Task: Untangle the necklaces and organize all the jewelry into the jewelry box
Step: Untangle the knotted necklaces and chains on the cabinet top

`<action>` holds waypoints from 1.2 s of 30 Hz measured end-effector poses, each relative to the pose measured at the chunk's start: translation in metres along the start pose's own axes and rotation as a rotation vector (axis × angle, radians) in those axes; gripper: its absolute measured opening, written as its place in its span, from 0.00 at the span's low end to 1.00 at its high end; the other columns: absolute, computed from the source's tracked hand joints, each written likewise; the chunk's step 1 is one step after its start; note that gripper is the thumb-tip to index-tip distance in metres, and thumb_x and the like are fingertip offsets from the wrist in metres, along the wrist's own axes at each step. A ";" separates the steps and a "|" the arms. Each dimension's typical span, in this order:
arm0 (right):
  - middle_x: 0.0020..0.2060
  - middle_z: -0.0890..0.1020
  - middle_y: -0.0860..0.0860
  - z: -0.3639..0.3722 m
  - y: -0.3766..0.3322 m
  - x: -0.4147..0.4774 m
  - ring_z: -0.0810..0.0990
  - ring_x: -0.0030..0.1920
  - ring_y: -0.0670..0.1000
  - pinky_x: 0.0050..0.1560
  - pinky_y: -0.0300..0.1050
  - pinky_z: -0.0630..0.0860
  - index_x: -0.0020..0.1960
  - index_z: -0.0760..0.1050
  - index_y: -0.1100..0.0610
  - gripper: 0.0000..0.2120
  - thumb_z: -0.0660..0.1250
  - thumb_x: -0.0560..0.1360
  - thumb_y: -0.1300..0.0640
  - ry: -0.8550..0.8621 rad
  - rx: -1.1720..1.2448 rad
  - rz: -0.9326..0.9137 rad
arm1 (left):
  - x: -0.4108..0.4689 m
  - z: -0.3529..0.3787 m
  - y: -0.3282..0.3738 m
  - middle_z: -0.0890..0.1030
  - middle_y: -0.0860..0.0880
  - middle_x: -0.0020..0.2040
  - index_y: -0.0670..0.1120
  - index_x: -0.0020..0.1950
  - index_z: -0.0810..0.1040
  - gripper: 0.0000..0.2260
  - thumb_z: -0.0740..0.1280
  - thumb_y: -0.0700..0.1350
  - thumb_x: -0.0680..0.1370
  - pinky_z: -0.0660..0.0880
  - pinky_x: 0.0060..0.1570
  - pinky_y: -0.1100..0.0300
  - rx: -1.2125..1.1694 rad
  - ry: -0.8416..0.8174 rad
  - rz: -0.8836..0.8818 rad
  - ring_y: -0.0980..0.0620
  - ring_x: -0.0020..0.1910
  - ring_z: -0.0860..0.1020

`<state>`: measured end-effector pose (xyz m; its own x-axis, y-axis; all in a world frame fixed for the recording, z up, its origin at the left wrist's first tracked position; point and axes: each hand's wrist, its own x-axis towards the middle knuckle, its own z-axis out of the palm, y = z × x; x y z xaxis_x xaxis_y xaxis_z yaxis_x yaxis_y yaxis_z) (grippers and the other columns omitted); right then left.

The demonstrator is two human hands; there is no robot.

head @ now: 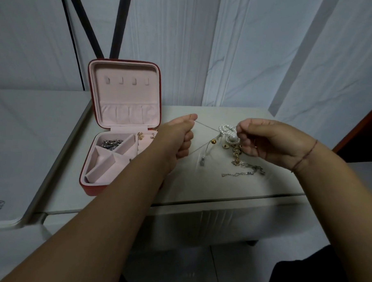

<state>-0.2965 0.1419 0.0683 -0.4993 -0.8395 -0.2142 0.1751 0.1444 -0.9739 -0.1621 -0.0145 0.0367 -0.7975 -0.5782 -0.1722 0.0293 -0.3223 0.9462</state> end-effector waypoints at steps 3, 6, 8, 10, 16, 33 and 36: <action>0.36 0.79 0.52 0.006 0.000 0.005 0.78 0.38 0.48 0.50 0.44 0.79 0.39 0.75 0.58 0.09 0.60 0.76 0.61 0.010 0.183 -0.022 | 0.001 0.003 -0.002 0.66 0.52 0.27 0.49 0.66 0.72 0.13 0.56 0.42 0.82 0.55 0.18 0.70 0.056 0.010 -0.008 0.59 0.19 0.58; 0.37 0.80 0.53 0.011 -0.001 0.008 0.82 0.39 0.51 0.54 0.50 0.77 0.36 0.73 0.58 0.14 0.56 0.79 0.61 0.002 0.344 0.005 | 0.002 0.004 -0.002 0.72 0.49 0.34 0.49 0.68 0.72 0.15 0.57 0.42 0.82 0.57 0.19 0.69 0.137 0.014 0.020 0.58 0.19 0.60; 0.35 0.80 0.53 0.014 0.000 0.010 0.82 0.37 0.51 0.53 0.50 0.78 0.38 0.69 0.57 0.13 0.55 0.80 0.60 -0.006 0.349 0.018 | 0.002 0.004 -0.002 0.76 0.48 0.39 0.50 0.69 0.71 0.16 0.57 0.42 0.82 0.59 0.19 0.68 0.218 0.014 0.061 0.58 0.20 0.61; 0.33 0.81 0.52 0.015 0.000 0.012 0.82 0.35 0.50 0.49 0.45 0.80 0.38 0.68 0.56 0.12 0.54 0.80 0.59 0.027 0.300 0.016 | 0.002 0.005 -0.002 0.79 0.47 0.43 0.51 0.70 0.69 0.17 0.59 0.41 0.81 0.60 0.20 0.68 0.276 0.016 0.095 0.59 0.20 0.61; 0.35 0.78 0.54 0.022 -0.001 0.013 0.74 0.35 0.49 0.39 0.41 0.67 0.36 0.69 0.58 0.14 0.54 0.79 0.65 0.226 0.098 -0.177 | -0.005 0.008 -0.002 0.79 0.42 0.43 0.50 0.74 0.64 0.28 0.67 0.37 0.76 0.65 0.21 0.69 0.403 -0.044 0.156 0.61 0.19 0.68; 0.22 0.65 0.47 0.007 0.001 0.009 0.57 0.22 0.45 0.25 0.37 0.51 0.41 0.77 0.57 0.08 0.64 0.78 0.56 0.247 -0.205 -0.091 | 0.000 0.007 -0.004 0.82 0.43 0.53 0.56 0.78 0.51 0.40 0.67 0.36 0.73 0.78 0.35 0.56 0.457 0.010 0.101 0.45 0.42 0.80; 0.22 0.62 0.48 0.003 0.001 0.007 0.56 0.22 0.45 0.24 0.35 0.52 0.42 0.78 0.59 0.07 0.66 0.77 0.58 0.259 -0.234 -0.066 | 0.004 0.003 -0.004 0.83 0.48 0.41 0.53 0.77 0.55 0.35 0.65 0.36 0.74 0.69 0.34 0.61 0.434 0.118 0.155 0.53 0.34 0.75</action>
<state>-0.2977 0.1344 0.0662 -0.7069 -0.6947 -0.1327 -0.0494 0.2357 -0.9706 -0.1671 -0.0137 0.0325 -0.7292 -0.6837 -0.0261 -0.1317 0.1028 0.9859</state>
